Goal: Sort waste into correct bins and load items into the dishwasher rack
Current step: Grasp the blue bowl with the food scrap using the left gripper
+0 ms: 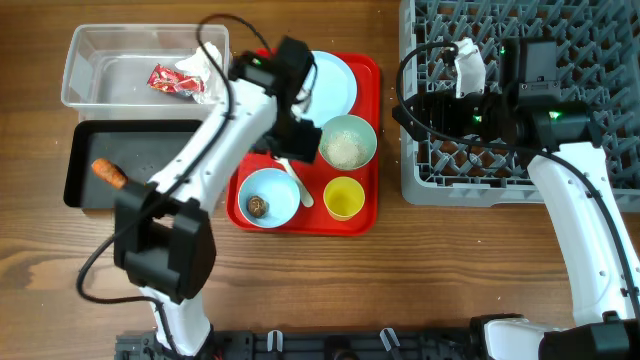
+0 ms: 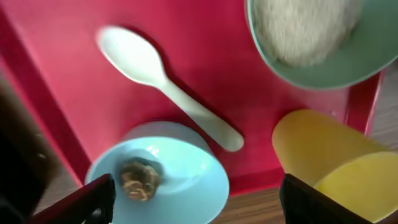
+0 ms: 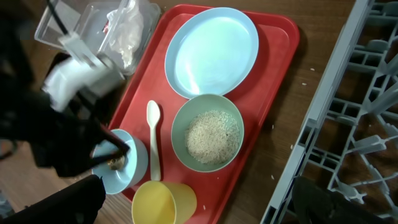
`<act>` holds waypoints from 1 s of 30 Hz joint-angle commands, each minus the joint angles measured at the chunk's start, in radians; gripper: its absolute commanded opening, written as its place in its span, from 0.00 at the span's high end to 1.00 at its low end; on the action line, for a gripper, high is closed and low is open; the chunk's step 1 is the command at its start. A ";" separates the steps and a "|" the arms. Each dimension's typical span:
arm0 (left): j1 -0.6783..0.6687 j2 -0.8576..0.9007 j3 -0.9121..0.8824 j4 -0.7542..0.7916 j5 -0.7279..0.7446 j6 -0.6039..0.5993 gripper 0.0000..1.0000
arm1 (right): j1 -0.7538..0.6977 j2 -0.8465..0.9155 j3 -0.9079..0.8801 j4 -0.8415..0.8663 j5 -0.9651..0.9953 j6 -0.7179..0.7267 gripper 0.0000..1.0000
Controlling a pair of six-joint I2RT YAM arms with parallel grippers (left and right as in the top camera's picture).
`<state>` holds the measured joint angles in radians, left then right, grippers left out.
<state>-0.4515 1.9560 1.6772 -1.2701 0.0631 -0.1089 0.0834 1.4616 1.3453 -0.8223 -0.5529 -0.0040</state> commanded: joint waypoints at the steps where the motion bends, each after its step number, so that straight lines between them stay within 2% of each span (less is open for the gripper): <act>1: -0.019 0.008 -0.090 0.073 0.071 0.019 0.17 | -0.002 0.013 0.021 0.003 -0.002 0.007 0.00; 7: -0.014 0.008 -0.266 0.248 0.074 -0.069 0.31 | -0.002 0.013 0.021 0.002 -0.002 0.008 0.00; 11: -0.014 0.008 -0.317 0.292 0.074 -0.115 0.42 | -0.002 0.013 0.021 0.002 -0.002 0.007 0.00; 12: -0.014 0.008 -0.317 0.295 0.074 -0.117 0.48 | -0.002 0.013 0.021 0.002 -0.002 0.007 0.00; 16: -0.014 0.008 -0.317 0.294 0.075 -0.136 0.89 | -0.002 0.013 0.021 0.002 -0.002 0.007 0.00; 17: -0.014 0.008 -0.317 0.294 0.075 -0.140 0.93 | -0.002 0.013 0.021 0.002 -0.002 0.007 0.00; 19: -0.014 0.008 -0.317 0.294 0.075 -0.140 0.96 | -0.002 0.013 0.021 0.002 -0.002 0.007 0.00; 23: -0.014 0.007 -0.293 0.270 0.075 -0.144 0.96 | -0.002 0.013 0.021 0.002 -0.002 0.008 0.00; 28: 0.016 -0.013 -0.080 0.076 0.054 -0.162 0.96 | -0.002 0.014 0.021 0.002 -0.002 0.007 0.00; 30: 0.069 -0.047 -0.021 0.005 0.044 -0.169 0.96 | -0.002 0.015 0.021 0.001 -0.002 0.007 0.00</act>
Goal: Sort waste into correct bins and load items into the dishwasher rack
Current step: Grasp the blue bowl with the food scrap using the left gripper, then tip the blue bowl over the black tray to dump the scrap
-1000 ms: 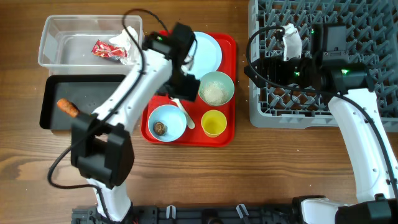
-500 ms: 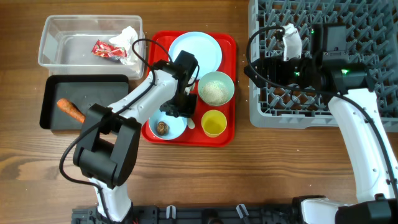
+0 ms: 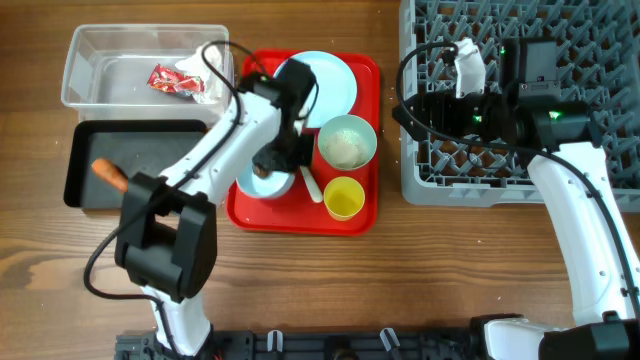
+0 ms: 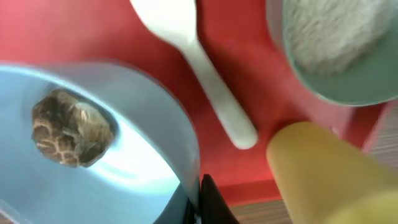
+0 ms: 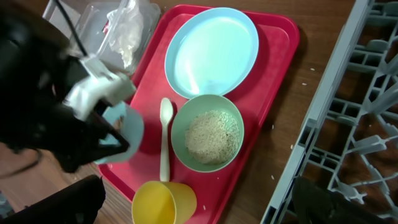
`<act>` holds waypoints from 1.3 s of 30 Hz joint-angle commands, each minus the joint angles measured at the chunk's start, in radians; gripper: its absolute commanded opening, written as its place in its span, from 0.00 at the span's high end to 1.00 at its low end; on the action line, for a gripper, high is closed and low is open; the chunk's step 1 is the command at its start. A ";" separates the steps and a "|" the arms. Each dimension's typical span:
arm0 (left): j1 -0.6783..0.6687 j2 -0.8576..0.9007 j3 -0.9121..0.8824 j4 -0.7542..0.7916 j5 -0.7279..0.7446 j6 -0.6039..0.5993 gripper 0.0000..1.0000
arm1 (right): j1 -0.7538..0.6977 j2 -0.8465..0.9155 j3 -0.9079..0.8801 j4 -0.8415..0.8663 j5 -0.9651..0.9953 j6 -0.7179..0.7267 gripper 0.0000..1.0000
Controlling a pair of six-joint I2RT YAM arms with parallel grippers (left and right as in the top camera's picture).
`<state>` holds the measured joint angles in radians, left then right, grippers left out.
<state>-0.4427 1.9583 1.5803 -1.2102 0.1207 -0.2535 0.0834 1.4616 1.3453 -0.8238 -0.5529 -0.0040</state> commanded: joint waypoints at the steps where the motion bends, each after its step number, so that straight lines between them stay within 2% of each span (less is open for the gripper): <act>1: 0.094 -0.068 0.077 -0.068 -0.013 -0.025 0.96 | -0.002 0.016 0.021 0.003 -0.002 0.007 0.00; 4: 0.224 -0.095 0.077 -0.097 -0.007 -0.024 0.96 | -0.002 0.016 0.021 0.004 -0.002 0.007 0.00; 6: 0.334 -0.098 0.076 -0.095 0.061 -0.015 0.96 | -0.002 0.016 0.021 0.003 -0.002 0.007 0.01; 12: 0.652 -0.097 0.075 -0.053 0.503 0.255 0.96 | -0.002 0.016 0.021 0.003 -0.002 0.008 0.00; 13: 0.720 -0.095 0.075 -0.053 0.623 0.328 0.96 | -0.002 0.016 0.021 0.003 -0.002 0.008 0.00; 15: 0.787 -0.086 0.075 -0.055 0.761 0.416 0.96 | -0.002 0.016 0.021 0.004 -0.002 0.008 0.00; 18: 0.891 -0.035 0.074 -0.092 0.906 0.484 0.96 | -0.002 0.016 0.021 0.003 -0.002 0.007 0.00; 22: 0.966 0.014 0.074 -0.185 1.061 0.489 0.96 | -0.002 0.016 0.021 0.003 0.007 0.006 0.00; 25: 1.003 0.015 0.074 -0.228 1.136 0.485 0.96 | -0.002 0.016 0.021 0.003 0.014 0.006 0.00; 28: 1.026 0.015 0.074 -0.249 1.147 0.486 0.96 | -0.002 0.016 0.021 0.003 0.014 0.006 0.00; 39: 1.034 0.015 0.074 -0.156 1.164 0.485 0.96 | -0.002 0.016 0.021 0.000 0.013 0.006 0.00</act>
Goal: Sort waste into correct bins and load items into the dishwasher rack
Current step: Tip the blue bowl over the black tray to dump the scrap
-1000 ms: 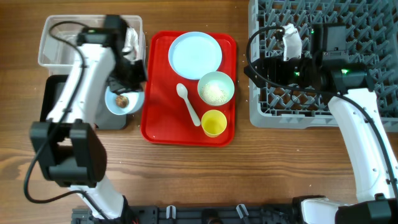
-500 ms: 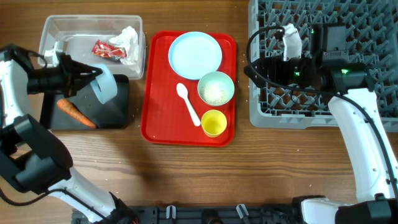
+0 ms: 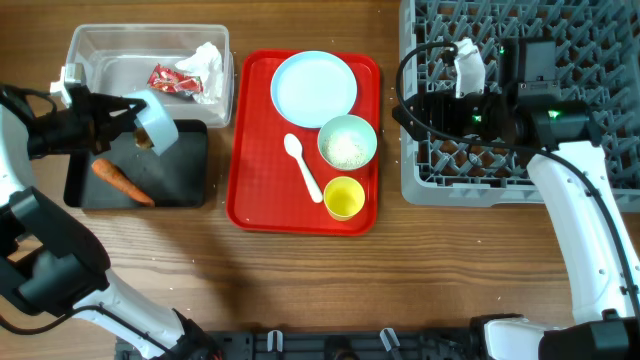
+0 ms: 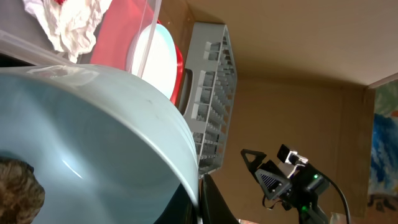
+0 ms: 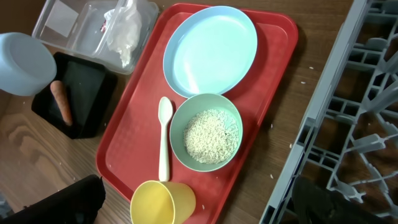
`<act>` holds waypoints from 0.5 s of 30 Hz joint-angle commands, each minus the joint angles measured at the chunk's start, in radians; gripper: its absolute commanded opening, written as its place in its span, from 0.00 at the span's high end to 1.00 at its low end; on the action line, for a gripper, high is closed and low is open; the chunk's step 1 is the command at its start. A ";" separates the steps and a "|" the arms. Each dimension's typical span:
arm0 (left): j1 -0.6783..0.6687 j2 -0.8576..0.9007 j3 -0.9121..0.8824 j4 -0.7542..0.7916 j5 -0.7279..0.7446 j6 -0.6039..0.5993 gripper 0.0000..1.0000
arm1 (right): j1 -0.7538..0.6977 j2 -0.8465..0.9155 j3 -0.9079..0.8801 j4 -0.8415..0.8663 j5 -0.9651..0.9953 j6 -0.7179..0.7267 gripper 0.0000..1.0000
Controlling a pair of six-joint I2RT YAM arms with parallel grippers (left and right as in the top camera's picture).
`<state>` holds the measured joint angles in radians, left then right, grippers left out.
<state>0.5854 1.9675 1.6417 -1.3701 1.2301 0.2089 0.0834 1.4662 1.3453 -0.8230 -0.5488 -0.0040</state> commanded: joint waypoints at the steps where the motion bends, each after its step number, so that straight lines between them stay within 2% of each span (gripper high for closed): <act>1: 0.006 0.006 0.012 -0.006 0.093 0.010 0.96 | -0.002 0.011 0.021 -0.003 0.009 0.006 0.00; 3: 0.006 0.006 0.012 -0.010 0.152 -0.037 0.96 | -0.002 0.011 0.021 -0.005 0.010 0.006 0.00; 8: 0.006 0.006 0.012 -0.010 0.173 -0.037 0.96 | -0.002 0.011 0.021 -0.004 0.010 0.004 0.00; 13: 0.006 0.006 0.012 -0.021 0.296 -0.068 0.96 | -0.002 0.011 0.021 -0.005 0.029 0.005 0.00; 15: 0.007 0.006 0.012 -0.022 0.291 -0.067 0.96 | -0.002 0.011 0.021 -0.005 0.029 0.005 0.01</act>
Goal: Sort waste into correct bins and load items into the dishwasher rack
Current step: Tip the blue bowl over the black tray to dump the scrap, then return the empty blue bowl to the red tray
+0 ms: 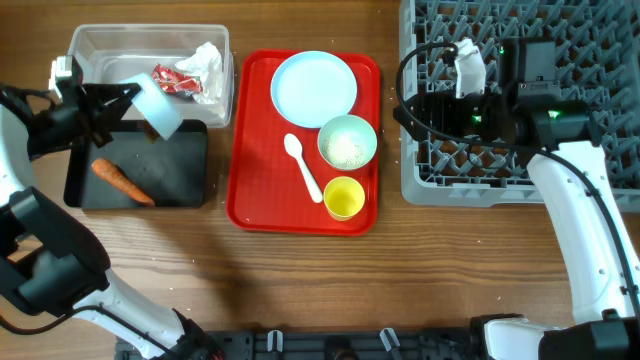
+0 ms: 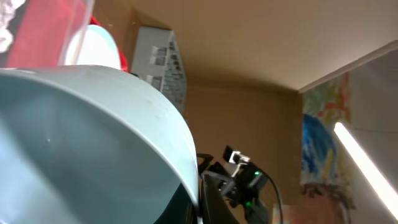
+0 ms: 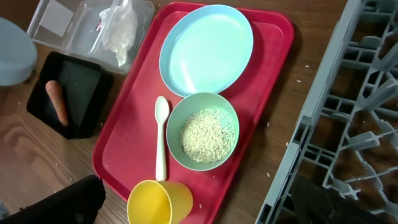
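Note:
My left gripper (image 1: 128,100) is shut on the rim of a light blue bowl (image 1: 158,108), held tipped on its side over the black tray (image 1: 80,190) at the left. In the left wrist view the bowl (image 2: 93,143) fills the frame and its inside shows no food. A carrot (image 1: 122,182) lies in the black tray. On the red tray (image 1: 250,215) are a blue plate (image 1: 314,88), a green bowl of rice (image 1: 347,142), a white spoon (image 1: 303,167) and a yellow cup (image 1: 344,197). My right gripper (image 3: 196,200) hangs open and holds nothing, at the left edge of the grey dishwasher rack (image 1: 420,185).
A clear plastic bin (image 1: 80,95) with a red wrapper (image 1: 175,78) and crumpled paper stands behind the black tray. The rack takes up the back right of the wooden table. Cables run over the rack beside my right arm.
The bowl in my left gripper is tipped further and sits slightly nearer the clear bin. The brown scrap no longer shows inside it. My right arm has barely moved.
My left gripper was open above the blue bowl with a brown scrap on the red tray. Then it was shut on the bowl's rim there. Later it held the bowl tilted over the black tray, and now the bowl's inside looks bare.

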`<act>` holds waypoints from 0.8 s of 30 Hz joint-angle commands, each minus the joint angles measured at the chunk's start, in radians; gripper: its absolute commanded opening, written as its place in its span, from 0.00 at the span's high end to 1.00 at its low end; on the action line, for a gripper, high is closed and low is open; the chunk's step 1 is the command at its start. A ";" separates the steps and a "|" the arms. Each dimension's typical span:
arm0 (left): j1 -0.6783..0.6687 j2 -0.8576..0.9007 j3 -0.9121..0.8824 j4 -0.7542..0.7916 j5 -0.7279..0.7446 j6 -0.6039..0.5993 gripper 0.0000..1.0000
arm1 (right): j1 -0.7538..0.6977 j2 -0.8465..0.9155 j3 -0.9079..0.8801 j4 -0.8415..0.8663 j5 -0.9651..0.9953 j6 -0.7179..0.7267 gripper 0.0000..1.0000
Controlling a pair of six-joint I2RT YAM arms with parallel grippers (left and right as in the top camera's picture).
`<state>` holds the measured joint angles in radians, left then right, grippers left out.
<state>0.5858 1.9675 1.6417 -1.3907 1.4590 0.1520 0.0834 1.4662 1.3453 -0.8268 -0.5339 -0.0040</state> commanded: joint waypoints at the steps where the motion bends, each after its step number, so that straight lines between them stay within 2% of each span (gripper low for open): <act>1: 0.006 0.006 0.012 -0.005 0.068 -0.011 0.96 | -0.002 0.011 0.021 -0.001 0.014 0.005 0.00; 8: 0.006 0.005 0.024 0.014 0.051 -0.011 0.96 | -0.002 0.011 0.021 0.000 0.017 0.005 0.00; 10: -0.005 -0.012 0.072 0.014 0.043 -0.011 0.96 | -0.002 0.011 0.021 0.002 0.017 0.007 0.00; 12: -0.036 -0.036 0.172 0.015 -0.045 -0.060 0.96 | -0.002 0.011 0.021 0.002 0.017 0.006 0.00; 14: -0.103 -0.059 0.293 0.014 -0.227 -0.138 0.96 | -0.002 0.011 0.021 0.003 0.017 0.007 0.01; 16: -0.230 -0.084 0.379 0.015 -0.451 -0.191 0.96 | -0.002 0.011 0.021 0.006 0.017 0.007 0.00; 19: -0.454 -0.095 0.391 0.033 -0.703 -0.191 0.96 | -0.002 0.011 0.021 0.007 0.017 0.007 0.00; 21: -0.684 -0.058 0.390 -0.001 -1.115 -0.234 0.96 | -0.002 0.011 0.021 0.006 0.017 0.007 0.00; 22: -0.761 -0.040 0.386 -0.014 -1.264 -0.283 0.96 | -0.002 0.011 0.021 0.006 0.017 0.006 0.00; 24: -0.871 0.000 0.386 -0.033 -1.432 -0.350 0.96 | -0.002 0.011 0.021 0.006 0.017 0.005 0.00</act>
<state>-0.1696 1.9160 2.0247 -1.4071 0.4358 -0.0891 0.0834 1.4666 1.3457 -0.8230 -0.5228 -0.0013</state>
